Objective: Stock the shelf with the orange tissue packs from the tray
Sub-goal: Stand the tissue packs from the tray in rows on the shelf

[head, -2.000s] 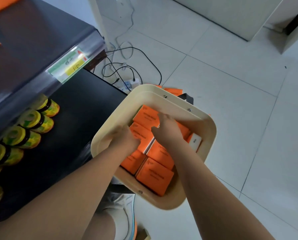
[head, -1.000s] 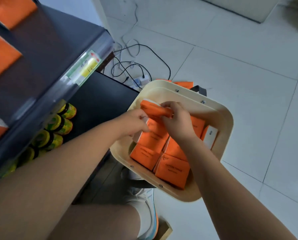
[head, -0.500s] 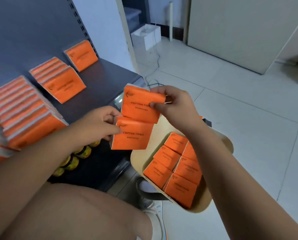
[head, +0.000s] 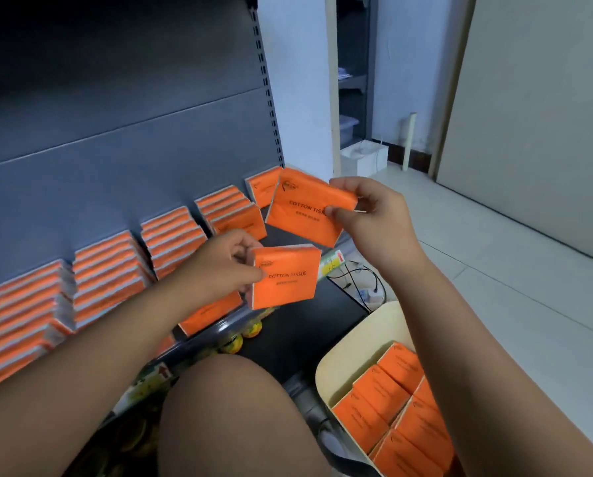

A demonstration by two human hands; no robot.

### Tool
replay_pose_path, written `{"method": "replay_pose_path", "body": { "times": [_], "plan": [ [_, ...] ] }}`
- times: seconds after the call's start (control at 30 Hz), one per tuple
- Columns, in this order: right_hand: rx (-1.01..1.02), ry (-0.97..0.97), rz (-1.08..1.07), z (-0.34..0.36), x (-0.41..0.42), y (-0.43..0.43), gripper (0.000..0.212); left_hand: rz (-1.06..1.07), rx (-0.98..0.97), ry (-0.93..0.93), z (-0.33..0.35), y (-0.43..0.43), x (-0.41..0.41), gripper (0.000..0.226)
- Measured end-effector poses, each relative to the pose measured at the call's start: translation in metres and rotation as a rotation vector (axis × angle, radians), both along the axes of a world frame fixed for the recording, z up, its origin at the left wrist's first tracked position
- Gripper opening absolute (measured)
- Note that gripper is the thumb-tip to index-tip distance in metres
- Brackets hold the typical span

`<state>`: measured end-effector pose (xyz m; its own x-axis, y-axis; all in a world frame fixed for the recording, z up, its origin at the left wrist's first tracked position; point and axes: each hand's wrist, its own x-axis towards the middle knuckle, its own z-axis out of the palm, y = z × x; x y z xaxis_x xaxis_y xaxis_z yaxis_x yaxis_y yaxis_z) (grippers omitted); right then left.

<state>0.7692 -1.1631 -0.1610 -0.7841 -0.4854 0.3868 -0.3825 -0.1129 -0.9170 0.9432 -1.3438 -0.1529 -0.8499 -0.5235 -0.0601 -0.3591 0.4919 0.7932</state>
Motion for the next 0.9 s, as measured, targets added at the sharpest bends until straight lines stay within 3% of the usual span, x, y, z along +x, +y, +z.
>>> {"method": "replay_pose_path", "body": {
  "times": [0.17, 0.3, 0.47, 0.73, 0.9],
  "plan": [
    [-0.044, 0.016, 0.024, 0.024, 0.001, -0.024, 0.035, 0.130, 0.072, 0.107, 0.013, -0.017, -0.013, 0.029],
    [-0.047, 0.009, 0.043, 0.028, -0.002, -0.038, 0.035, 0.191, 0.043, 0.074, 0.010, -0.035, -0.027, 0.030],
    [-0.019, -0.001, 0.053, 0.020, -0.012, -0.052, 0.039, 0.170, -0.370, -0.055, 0.005, -0.052, -0.044, 0.026],
    [0.039, -0.056, -0.040, -0.009, -0.034, -0.069, 0.038, 0.134, -0.732, -0.132, -0.007, -0.073, -0.070, 0.021],
    [0.100, -0.048, -0.045, -0.024, -0.038, -0.074, 0.038, 0.171, -0.970, -0.314, -0.011, -0.086, -0.074, 0.025]
  ]
}}
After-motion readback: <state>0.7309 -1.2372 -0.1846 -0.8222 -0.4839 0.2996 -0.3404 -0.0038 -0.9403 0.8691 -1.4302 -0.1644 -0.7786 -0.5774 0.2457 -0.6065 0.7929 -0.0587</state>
